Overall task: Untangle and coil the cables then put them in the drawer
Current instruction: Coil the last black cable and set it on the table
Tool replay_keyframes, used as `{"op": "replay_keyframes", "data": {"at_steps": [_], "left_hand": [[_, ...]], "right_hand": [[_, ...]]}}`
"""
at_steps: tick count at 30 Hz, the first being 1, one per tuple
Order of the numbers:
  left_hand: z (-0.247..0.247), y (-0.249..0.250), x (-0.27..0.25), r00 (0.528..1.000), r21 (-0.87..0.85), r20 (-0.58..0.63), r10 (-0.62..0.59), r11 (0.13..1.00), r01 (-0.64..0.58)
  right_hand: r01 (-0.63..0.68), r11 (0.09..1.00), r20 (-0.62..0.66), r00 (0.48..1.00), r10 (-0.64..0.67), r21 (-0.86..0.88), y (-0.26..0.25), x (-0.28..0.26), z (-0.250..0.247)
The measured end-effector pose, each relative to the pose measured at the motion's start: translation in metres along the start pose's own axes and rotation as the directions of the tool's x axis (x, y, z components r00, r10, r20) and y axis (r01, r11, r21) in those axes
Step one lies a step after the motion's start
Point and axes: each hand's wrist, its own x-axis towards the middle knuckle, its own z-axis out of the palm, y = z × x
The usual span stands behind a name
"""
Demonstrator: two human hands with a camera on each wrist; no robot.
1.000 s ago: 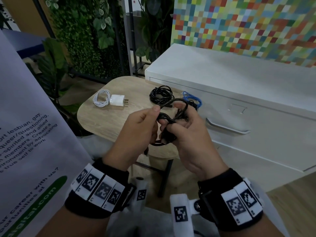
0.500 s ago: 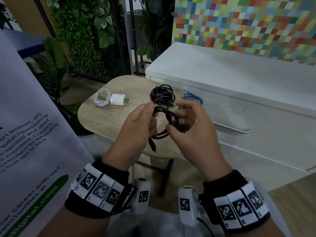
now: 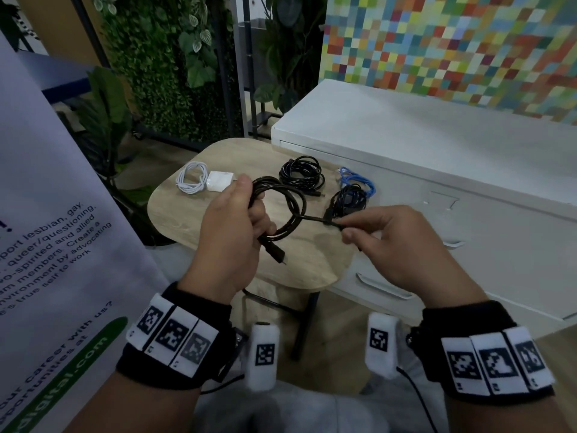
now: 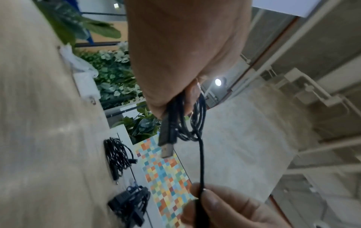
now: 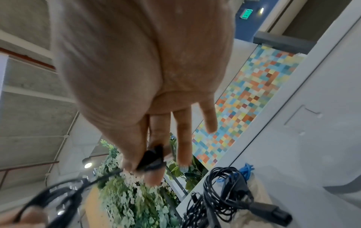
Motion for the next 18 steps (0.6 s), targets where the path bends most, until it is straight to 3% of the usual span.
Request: {"op": "replay_keyframes", "data": {"at_steps": [3, 5, 7, 9, 12, 14, 15, 18], "left_hand": [[0.005, 0.003, -0.007, 0.987, -0.173, 0.100, -0.128, 0.974, 0.144], [0.007, 0.004, -0.010, 0.969, -0.246, 0.173, -0.177, 0.945, 0.217], [0.008, 0.003, -0.012, 0.955, -0.293, 0.227, -0.190, 0.922, 0.253], [0.010, 0.000, -0.013, 0.949, -0.327, 0.256, -0.185, 0.907, 0.265], [0.013, -0.004, -0.014, 0.953, -0.331, 0.245, -0.177, 0.909, 0.254], [0.014, -0.006, -0.014, 0.961, -0.306, 0.223, -0.166, 0.924, 0.230], [0.014, -0.006, -0.015, 0.963, -0.289, 0.216, -0.159, 0.932, 0.219], [0.019, -0.009, -0.018, 0.971, -0.206, 0.200, -0.127, 0.964, 0.169]], "right_hand": [[0.129, 0.961, -0.215, 0.959, -0.183, -0.244, 0.004, 0.003, 0.011], [0.141, 0.963, -0.272, 0.941, -0.203, -0.230, 0.005, 0.002, 0.020], [0.137, 0.991, -0.298, 0.945, -0.130, 0.002, 0.002, 0.002, 0.029], [0.074, 0.937, -0.203, 0.979, -0.004, 0.341, -0.006, 0.001, 0.041], [-0.021, 0.689, -0.002, 0.999, 0.032, 0.725, -0.015, 0.001, 0.049], [-0.085, 0.498, 0.090, 0.996, 0.014, 0.863, -0.019, -0.001, 0.042], [-0.088, 0.485, 0.101, 0.995, 0.000, 0.870, -0.020, -0.001, 0.039], [-0.015, 0.632, 0.022, 1.000, -0.003, 0.775, -0.023, -0.004, 0.042]]}}
